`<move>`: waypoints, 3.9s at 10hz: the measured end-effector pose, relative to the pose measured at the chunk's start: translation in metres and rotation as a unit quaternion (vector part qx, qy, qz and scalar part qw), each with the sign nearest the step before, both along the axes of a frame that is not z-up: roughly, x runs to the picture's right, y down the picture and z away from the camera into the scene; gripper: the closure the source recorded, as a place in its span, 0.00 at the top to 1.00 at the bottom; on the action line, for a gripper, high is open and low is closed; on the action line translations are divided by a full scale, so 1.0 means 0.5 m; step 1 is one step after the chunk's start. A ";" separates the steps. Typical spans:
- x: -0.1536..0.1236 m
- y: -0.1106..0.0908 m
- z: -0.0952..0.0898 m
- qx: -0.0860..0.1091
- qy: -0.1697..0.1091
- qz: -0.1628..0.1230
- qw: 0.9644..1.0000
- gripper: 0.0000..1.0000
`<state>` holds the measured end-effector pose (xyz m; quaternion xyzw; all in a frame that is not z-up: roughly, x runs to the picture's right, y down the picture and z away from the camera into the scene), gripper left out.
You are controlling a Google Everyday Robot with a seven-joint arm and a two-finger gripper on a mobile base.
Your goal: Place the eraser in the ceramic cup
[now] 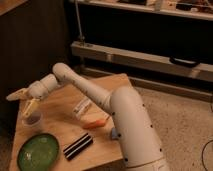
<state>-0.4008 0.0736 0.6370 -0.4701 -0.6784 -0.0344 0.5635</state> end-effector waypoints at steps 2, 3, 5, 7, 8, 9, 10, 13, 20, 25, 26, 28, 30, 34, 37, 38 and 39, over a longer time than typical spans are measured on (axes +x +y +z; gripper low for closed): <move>0.000 0.000 0.000 0.000 0.000 0.000 1.000 0.80; 0.000 0.000 0.000 0.000 0.000 0.000 1.000 0.80; 0.000 0.000 0.000 0.000 0.000 0.000 1.000 0.80; 0.000 0.000 0.000 0.000 0.000 0.000 1.000 0.80; 0.000 0.000 0.000 0.000 0.000 0.000 1.000 0.80; 0.000 0.000 0.000 0.000 0.000 0.000 1.000 0.80; 0.000 0.000 0.000 0.000 0.000 0.000 1.000 0.80; 0.000 0.000 0.000 0.000 0.000 0.000 1.000 0.80; 0.078 -0.029 0.002 0.051 0.019 0.001 0.999 0.80; 0.269 -0.025 -0.064 0.125 0.031 -0.014 0.992 0.80; 0.269 -0.024 -0.065 0.125 0.031 -0.015 0.992 0.80; 0.266 -0.024 -0.065 0.126 0.030 -0.015 0.992 0.80; 0.265 -0.024 -0.065 0.128 0.031 -0.014 0.991 0.80; 0.249 0.001 -0.101 0.212 0.113 -0.082 0.967 0.80; 0.299 0.057 -0.141 0.275 0.217 -0.139 0.926 0.80; 0.333 0.076 -0.152 0.278 0.234 -0.136 0.921 0.80; 0.375 0.096 -0.164 0.281 0.251 -0.128 0.917 0.80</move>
